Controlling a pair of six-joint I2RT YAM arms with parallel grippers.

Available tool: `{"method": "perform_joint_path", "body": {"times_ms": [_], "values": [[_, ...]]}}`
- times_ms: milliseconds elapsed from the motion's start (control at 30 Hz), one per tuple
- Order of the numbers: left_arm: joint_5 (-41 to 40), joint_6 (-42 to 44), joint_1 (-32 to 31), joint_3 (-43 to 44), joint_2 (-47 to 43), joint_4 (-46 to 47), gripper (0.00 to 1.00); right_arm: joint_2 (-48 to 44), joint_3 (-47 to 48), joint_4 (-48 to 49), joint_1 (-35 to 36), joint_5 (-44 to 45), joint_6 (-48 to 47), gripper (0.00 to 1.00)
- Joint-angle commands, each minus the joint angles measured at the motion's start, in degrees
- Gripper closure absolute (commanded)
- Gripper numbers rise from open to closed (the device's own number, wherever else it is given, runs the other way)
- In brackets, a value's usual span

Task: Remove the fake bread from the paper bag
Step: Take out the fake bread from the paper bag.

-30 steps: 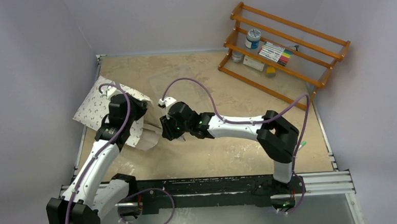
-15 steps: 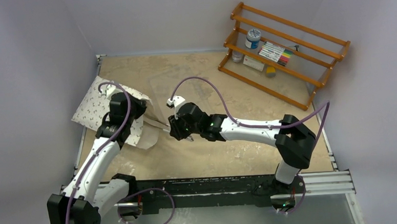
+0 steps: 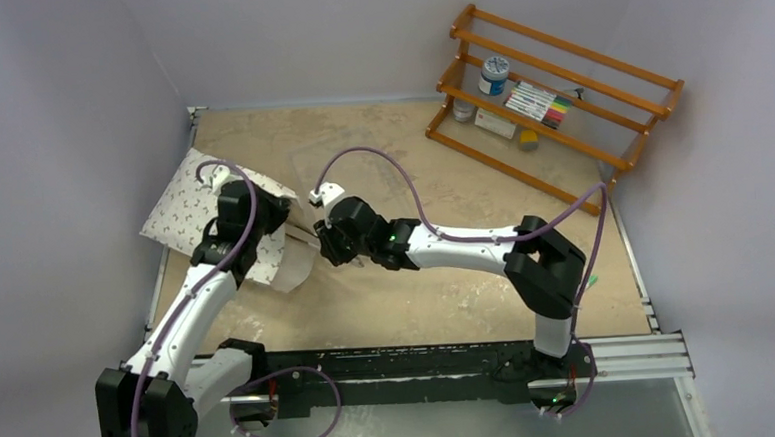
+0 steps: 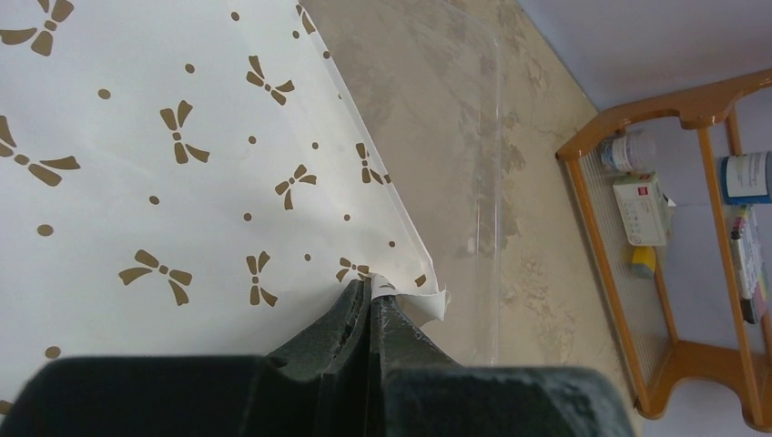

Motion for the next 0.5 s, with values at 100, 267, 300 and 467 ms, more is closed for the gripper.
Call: {"method": "perform_joint_path", "body": {"times_ms": [100, 267, 300, 467], "values": [[4.3, -0.9, 0.3, 3.5, 2.0, 2.6, 1.0, 3.4, 7.3, 3.5, -0.3, 6.4, -2.7, 0.74], [5.8, -1.0, 0.3, 5.0, 3.1, 1.9, 1.0, 5.5, 9.2, 3.7, 0.2, 5.9, -3.6, 0.67], [6.2, -1.1, 0.3, 5.6, 3.3, 1.8, 1.0, 5.6, 9.3, 3.8, 0.4, 5.8, -3.7, 0.65], [8.1, -1.6, 0.3, 7.3, 5.0, 1.4, 1.0, 6.8, 9.9, 3.8, 1.2, 6.2, -3.9, 0.59]]}}
